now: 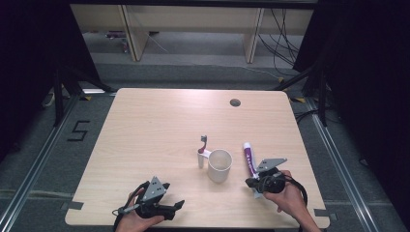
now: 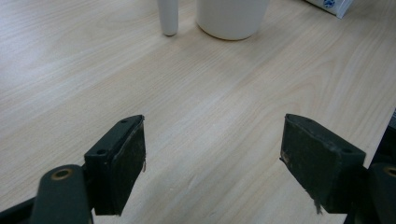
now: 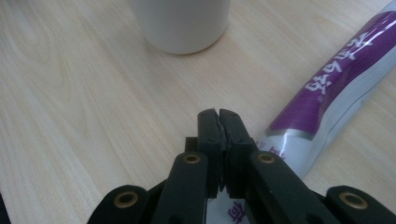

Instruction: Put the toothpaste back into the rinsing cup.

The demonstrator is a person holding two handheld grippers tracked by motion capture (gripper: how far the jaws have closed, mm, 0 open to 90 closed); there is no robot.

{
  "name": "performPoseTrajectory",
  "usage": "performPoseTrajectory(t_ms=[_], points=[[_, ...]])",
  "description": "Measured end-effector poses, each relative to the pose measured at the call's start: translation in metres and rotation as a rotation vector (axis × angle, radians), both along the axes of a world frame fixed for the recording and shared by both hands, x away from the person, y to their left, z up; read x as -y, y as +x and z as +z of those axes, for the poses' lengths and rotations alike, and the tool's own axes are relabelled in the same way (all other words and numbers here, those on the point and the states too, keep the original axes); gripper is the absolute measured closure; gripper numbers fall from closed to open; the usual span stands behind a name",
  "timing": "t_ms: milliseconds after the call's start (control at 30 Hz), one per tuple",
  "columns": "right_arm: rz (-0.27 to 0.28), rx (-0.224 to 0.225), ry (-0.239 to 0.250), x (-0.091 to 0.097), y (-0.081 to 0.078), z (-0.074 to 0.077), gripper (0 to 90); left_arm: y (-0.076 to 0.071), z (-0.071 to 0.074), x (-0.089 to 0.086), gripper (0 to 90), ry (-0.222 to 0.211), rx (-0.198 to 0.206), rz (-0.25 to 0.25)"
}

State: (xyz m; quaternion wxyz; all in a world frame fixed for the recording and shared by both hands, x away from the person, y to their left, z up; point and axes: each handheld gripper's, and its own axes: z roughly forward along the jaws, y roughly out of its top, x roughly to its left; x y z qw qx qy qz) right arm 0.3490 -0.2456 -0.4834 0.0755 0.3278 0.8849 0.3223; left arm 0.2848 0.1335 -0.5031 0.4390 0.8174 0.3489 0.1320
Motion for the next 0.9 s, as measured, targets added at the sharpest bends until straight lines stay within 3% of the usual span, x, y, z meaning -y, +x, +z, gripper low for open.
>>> performPoseTrajectory(t_ms=[67, 100, 133, 167, 200, 267, 300, 367, 400, 433, 467, 500, 567, 633, 700, 733, 767, 833, 867, 900], points=[[0.013, -0.003, -0.019, 0.000, -0.001, -0.003, 88.1, 0.000, 0.000, -0.001, 21.8, 0.017, 0.002, -0.007], [0.028, 0.005, -0.036, 0.001, -0.002, -0.004, 88.1, 0.000, 0.000, 0.000, 21.8, -0.004, -0.002, -0.002], [0.004, -0.013, -0.037, 0.002, -0.004, -0.003, 88.3, 0.000, 0.000, 0.000, 21.8, -0.001, -0.002, -0.003], [0.015, -0.022, -0.040, 0.003, -0.003, -0.003, 88.5, 0.000, 0.000, 0.000, 21.8, 0.000, -0.002, -0.003], [0.001, -0.045, -0.040, 0.004, -0.005, -0.002, 88.8, 0.001, 0.001, -0.002, 21.8, 0.029, 0.002, -0.015], [0.001, -0.008, -0.043, 0.007, -0.005, -0.005, 88.8, 0.000, 0.001, -0.002, 21.8, 0.039, 0.000, -0.014], [-0.005, -0.026, -0.040, 0.007, -0.007, -0.004, 88.9, 0.000, 0.000, -0.001, 21.9, 0.016, -0.001, -0.010], [0.001, -0.022, -0.063, 0.011, -0.007, -0.006, 88.8, 0.000, 0.001, 0.000, 21.9, 0.015, -0.004, -0.005], [0.004, -0.025, -0.070, 0.013, -0.008, -0.006, 88.9, 0.000, 0.001, -0.002, 21.8, 0.037, -0.001, -0.012], [0.013, -0.002, -0.078, 0.017, -0.007, -0.007, 88.9, -0.001, 0.000, 0.000, 21.9, 0.001, -0.003, -0.004], [-0.024, -0.034, -0.077, 0.019, -0.010, -0.005, 88.9, 0.000, 0.000, 0.000, 21.9, 0.005, -0.004, -0.010], [-0.031, -0.034, -0.071, 0.024, -0.010, -0.005, 88.9, 0.000, 0.001, -0.001, 21.9, 0.022, -0.008, -0.018], [-0.044, -0.043, -0.070, 0.030, -0.011, -0.005, 88.9, 0.000, 0.000, 0.000, 21.9, 0.008, -0.006, -0.011], [-0.043, -0.012, -0.070, 0.038, -0.010, -0.005, 88.9, -0.001, -0.001, 0.001, 22.0, 0.002, -0.006, -0.011], [-0.071, -0.012, -0.057, 0.046, -0.009, -0.005, 88.9, 0.000, 0.000, 0.001, 22.0, 0.017, -0.007, -0.010], [-0.088, -0.036, -0.061, 0.051, -0.009, -0.003, 88.9, 0.000, 0.000, 0.001, 22.0, 0.012, -0.008, -0.011], [-0.085, -0.004, -0.071, 0.055, -0.007, -0.004, 88.9, 0.000, -0.001, 0.001, 22.0, 0.010, -0.006, -0.015], [-0.139, -0.048, -0.057, 0.061, -0.008, -0.002, 88.9, -0.001, -0.001, 0.002, 22.1, 0.011, -0.007, -0.013], [-0.125, -0.006, -0.066, 0.066, -0.005, -0.003, 89.0, 0.000, -0.002, 0.002, 22.1, 0.009, -0.003, -0.013], [-0.133, 0.003, -0.071, 0.070, -0.003, -0.002, 89.0, 0.000, -0.002, 0.002, 22.1, 0.008, -0.005, -0.013]])
